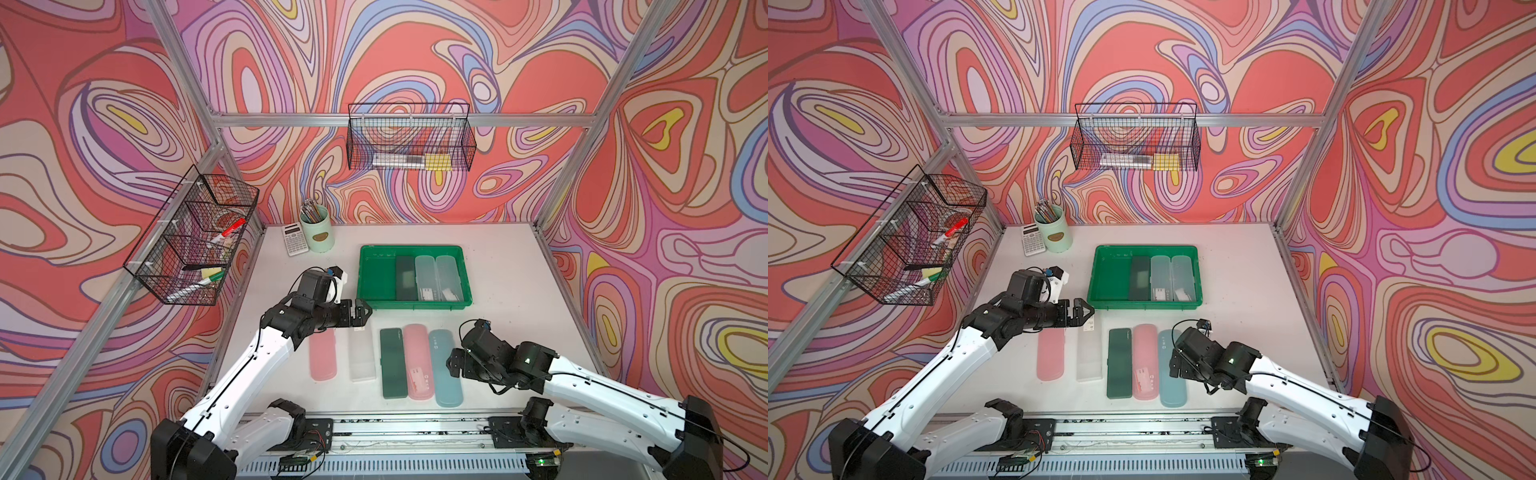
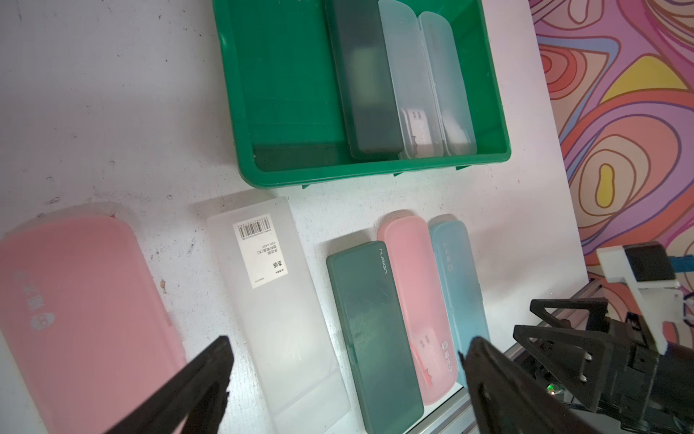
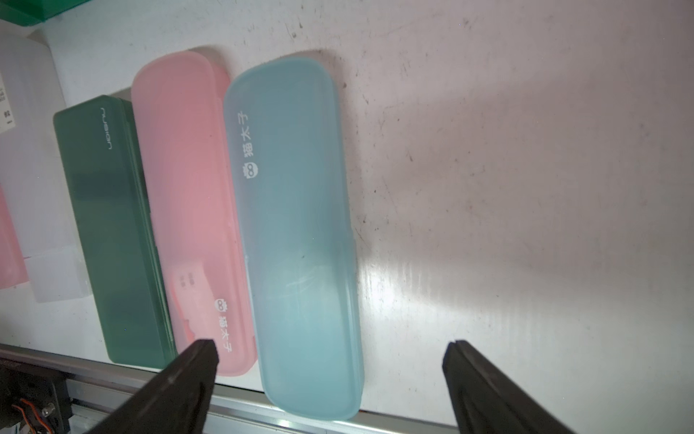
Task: Put the pencil case into the storage box
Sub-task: Pick up the pencil case from the center of the board.
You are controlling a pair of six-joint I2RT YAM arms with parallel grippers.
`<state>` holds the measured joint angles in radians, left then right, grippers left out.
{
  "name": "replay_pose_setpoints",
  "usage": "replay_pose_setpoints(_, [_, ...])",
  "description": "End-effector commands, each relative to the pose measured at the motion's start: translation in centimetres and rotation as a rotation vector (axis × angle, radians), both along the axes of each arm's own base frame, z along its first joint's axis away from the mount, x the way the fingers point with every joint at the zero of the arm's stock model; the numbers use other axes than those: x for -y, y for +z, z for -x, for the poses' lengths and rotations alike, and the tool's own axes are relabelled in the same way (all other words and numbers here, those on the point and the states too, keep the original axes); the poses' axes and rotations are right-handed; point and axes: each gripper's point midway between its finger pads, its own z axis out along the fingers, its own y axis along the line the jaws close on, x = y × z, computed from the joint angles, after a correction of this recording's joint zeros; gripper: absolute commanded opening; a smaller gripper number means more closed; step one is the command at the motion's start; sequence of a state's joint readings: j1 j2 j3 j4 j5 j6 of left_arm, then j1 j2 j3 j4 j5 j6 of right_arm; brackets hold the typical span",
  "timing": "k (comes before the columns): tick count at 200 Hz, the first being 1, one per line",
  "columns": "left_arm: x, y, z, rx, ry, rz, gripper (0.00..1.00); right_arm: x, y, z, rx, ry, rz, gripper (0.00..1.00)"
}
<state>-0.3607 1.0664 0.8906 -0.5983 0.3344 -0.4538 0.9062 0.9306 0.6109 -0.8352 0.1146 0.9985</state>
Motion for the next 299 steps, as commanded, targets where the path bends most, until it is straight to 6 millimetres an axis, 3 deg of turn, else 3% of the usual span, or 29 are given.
replay_pose_setpoints(1, [-0.3,-0.7,0.1,-0.020,0.037,0.002,0.99,-0.4,-0.5,0.3,0.008,0.017,-0.013,0.98])
replay_pose_setpoints(55, [-1.8,-0.3,1.3,-0.011,0.169,0.052,0.99,-0.6,-0.2,0.2,0.045,0.027,0.001,0.98])
replay_pose_setpoints(85, [-1.9,0.6,1.8,0.013,0.179,0.078,0.99,-0.4,-1.1,0.4,0.039,0.030,0.042,0.98])
replay_pose_setpoints(174, [-1.8,1.1,1.5,0.008,0.189,0.089,0.99,-3.6,-4.3,-1.8,0.025,0.075,0.176,0.98])
replay_pose_setpoints(207, [-1.4,0.4,1.5,-0.012,0.179,0.105,0.99,-2.6,-5.9,-1.9,-0.003,0.031,0.254,0.98])
replay_pose_setpoints(223, [-1.2,-0.1,1.5,-0.024,0.174,0.109,0.99,-1.2,-6.4,-1.7,-0.011,-0.027,0.309,0.98])
replay_pose_setpoints(258, [-1.0,-0.6,1.5,-0.037,0.167,0.112,0.99,2.0,-6.0,-1.7,-0.011,-0.150,0.380,0.98])
replay_pose_setpoints(284, [-0.9,-0.4,1.3,-0.036,0.166,0.112,0.99,1.8,-4.4,-2.4,-0.007,-0.158,0.313,0.98])
replay_pose_setpoints(299, [-0.8,-0.3,1.4,-0.035,0.155,0.110,0.99,0.0,-2.8,-3.0,0.033,-0.083,0.231,0.98])
